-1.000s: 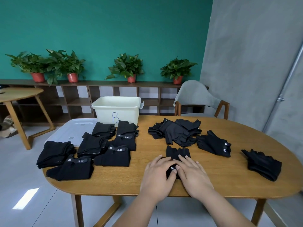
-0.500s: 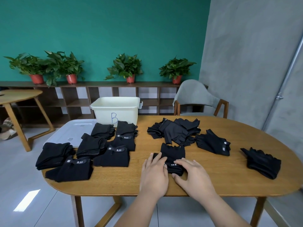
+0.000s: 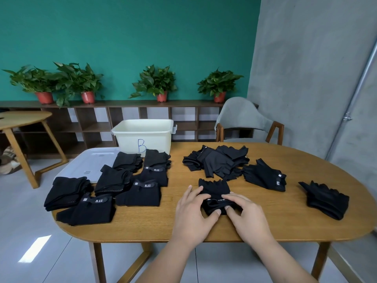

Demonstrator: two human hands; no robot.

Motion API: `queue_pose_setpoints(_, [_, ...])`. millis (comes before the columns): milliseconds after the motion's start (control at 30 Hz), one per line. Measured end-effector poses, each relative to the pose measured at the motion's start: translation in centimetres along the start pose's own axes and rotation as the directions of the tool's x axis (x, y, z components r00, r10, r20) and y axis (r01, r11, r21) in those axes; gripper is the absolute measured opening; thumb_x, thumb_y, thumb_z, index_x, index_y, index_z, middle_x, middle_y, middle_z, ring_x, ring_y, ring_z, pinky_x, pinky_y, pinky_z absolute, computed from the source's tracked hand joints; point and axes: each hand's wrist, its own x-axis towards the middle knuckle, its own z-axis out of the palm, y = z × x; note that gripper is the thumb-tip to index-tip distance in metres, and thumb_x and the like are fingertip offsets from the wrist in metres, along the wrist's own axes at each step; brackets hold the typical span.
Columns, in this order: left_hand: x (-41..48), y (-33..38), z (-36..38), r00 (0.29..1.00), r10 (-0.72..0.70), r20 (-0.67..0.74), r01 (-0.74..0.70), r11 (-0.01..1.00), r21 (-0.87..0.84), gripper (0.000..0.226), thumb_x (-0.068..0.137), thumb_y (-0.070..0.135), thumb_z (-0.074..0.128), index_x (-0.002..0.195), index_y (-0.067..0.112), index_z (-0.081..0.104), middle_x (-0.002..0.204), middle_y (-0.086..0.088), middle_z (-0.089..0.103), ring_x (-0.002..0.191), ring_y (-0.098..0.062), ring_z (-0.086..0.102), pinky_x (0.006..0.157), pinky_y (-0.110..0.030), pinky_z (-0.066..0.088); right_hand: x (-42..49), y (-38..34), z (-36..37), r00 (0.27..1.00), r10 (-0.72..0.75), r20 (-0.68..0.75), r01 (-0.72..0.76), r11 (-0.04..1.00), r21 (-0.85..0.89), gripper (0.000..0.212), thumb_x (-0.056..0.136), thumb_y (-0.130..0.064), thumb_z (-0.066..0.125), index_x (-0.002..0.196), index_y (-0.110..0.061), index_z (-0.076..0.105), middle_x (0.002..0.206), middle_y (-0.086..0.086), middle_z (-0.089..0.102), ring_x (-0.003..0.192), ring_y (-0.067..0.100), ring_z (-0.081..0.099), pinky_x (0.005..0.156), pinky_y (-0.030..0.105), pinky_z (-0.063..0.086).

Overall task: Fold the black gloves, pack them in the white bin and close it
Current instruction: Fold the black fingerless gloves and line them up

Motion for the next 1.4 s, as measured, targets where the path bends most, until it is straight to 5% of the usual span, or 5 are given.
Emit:
queue_pose_setpoints(300, [-0.5,0.3,-0.3,0.999,0.047,-0.011,-0.047,0.999,0.018,0.042,0.097,0.035,0.070,0.137,0.043,0.059,0.147,0.025,0.054,0.153,0.000,0.026,0.130,-0.036,0.016,-0.2,-0.4,-1.5,0.996,0.088,-0.003,-0.084,0.968,0.237,0.040,0.092,-0.011,0.074,0.106,-0.048,0.077,0.113,-0.030,0.072,0.114,-0.007,0.061,0.097,0.020,0.047])
queue_pose_setpoints(433, [-0.6,0.6,-0.1,0.997,-0.024,-0.080,0.026,1.000,0.013,0.035,0.104,0.032,0.061,0.138,0.038,0.060,0.149,0.014,0.057,0.149,-0.006,0.036,0.125,-0.027,0.018,-0.3,-0.8,-1.8,0.995,0.067,0.067,-0.080,0.973,0.217,0.039,0.094,-0.026,0.075,0.122,-0.053,0.069,0.119,-0.033,0.069,0.120,-0.009,0.058,0.104,0.024,0.045])
queue_pose_setpoints(633, [-0.5,0.7,-0.3,0.988,-0.089,-0.126,0.088,0.996,-0.011,0.034,0.104,0.029,0.059,0.137,0.034,0.061,0.138,0.016,0.060,0.134,-0.008,0.046,0.118,-0.027,0.029,-0.1,-1.2,-1.0,0.981,0.082,0.177,-0.092,0.995,0.048,0.075,0.082,-0.039,0.085,0.140,-0.057,0.041,0.122,-0.038,0.062,0.118,-0.014,0.055,0.093,0.011,0.041])
queue_pose_setpoints(1000, [-0.8,1.1,-0.6,0.964,-0.174,-0.202,0.157,0.983,-0.098,0.027,0.108,0.046,0.053,0.127,0.031,0.066,0.105,0.021,0.054,0.104,-0.005,0.042,0.099,-0.030,0.042,-0.3,-1.2,-0.8,0.997,0.077,-0.017,-0.077,0.996,0.036,0.001,0.099,-0.043,0.069,0.099,-0.043,0.070,0.087,-0.028,0.073,0.085,-0.006,0.067,0.071,0.021,0.050])
queue_pose_setpoints(1400, [-0.6,1.0,-0.4,0.957,-0.218,-0.192,0.214,0.976,-0.041,0.021,0.105,0.051,0.053,0.119,0.038,0.062,0.090,0.020,0.061,0.086,-0.001,0.045,0.091,-0.026,0.038,0.3,-0.9,-0.3,0.989,0.139,-0.046,-0.139,0.990,-0.004,0.014,0.092,-0.044,0.078,0.084,-0.034,0.071,0.057,-0.010,0.066,0.056,0.004,0.063,0.066,0.026,0.053])
